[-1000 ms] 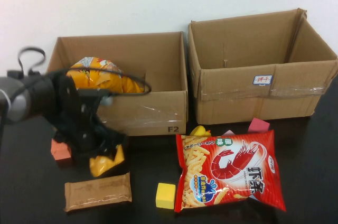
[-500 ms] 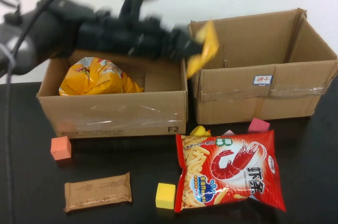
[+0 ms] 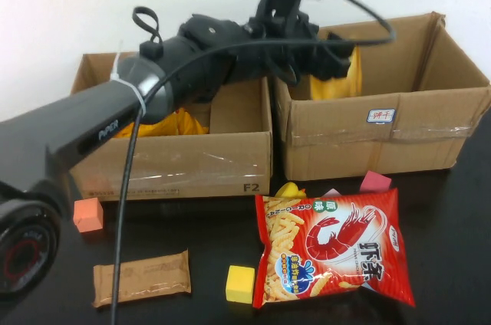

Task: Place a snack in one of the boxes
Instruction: Place the biscuit in the biscuit box, then pick up the biscuit

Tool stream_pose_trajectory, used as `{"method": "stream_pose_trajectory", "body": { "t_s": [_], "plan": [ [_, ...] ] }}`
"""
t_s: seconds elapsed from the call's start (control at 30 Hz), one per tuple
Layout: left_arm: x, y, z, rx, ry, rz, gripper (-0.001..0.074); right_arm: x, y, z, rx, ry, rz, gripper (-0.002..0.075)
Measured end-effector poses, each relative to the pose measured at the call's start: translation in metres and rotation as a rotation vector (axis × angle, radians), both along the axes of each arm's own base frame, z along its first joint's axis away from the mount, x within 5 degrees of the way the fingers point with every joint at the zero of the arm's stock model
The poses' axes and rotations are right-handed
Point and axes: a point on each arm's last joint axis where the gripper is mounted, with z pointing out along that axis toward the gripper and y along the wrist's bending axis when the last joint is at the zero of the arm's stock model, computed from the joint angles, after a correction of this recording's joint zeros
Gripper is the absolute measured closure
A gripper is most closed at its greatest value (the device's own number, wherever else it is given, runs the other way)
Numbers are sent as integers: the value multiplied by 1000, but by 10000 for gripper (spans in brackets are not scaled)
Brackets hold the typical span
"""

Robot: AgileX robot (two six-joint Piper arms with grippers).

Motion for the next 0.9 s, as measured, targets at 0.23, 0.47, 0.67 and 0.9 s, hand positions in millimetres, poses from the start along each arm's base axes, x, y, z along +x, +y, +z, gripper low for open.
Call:
{"method": "stream_pose_trajectory", "body": {
  "t_s": [0.23, 0.47, 0.67, 0.9],
  "plan": [
    [-21, 9, 30, 166, -52, -85, 373, -1, 0, -1, 1, 11, 4, 696],
    [-76, 50, 65, 563, 218, -147, 701, 0, 0, 0, 2, 4, 1, 696],
    [-90, 83, 45, 781, 531, 6, 731, 0, 0, 0, 8, 4, -1, 696],
    [-117, 102, -20, 860, 647, -14, 735, 0, 1, 0, 20, 4, -4, 696]
  ]
}}
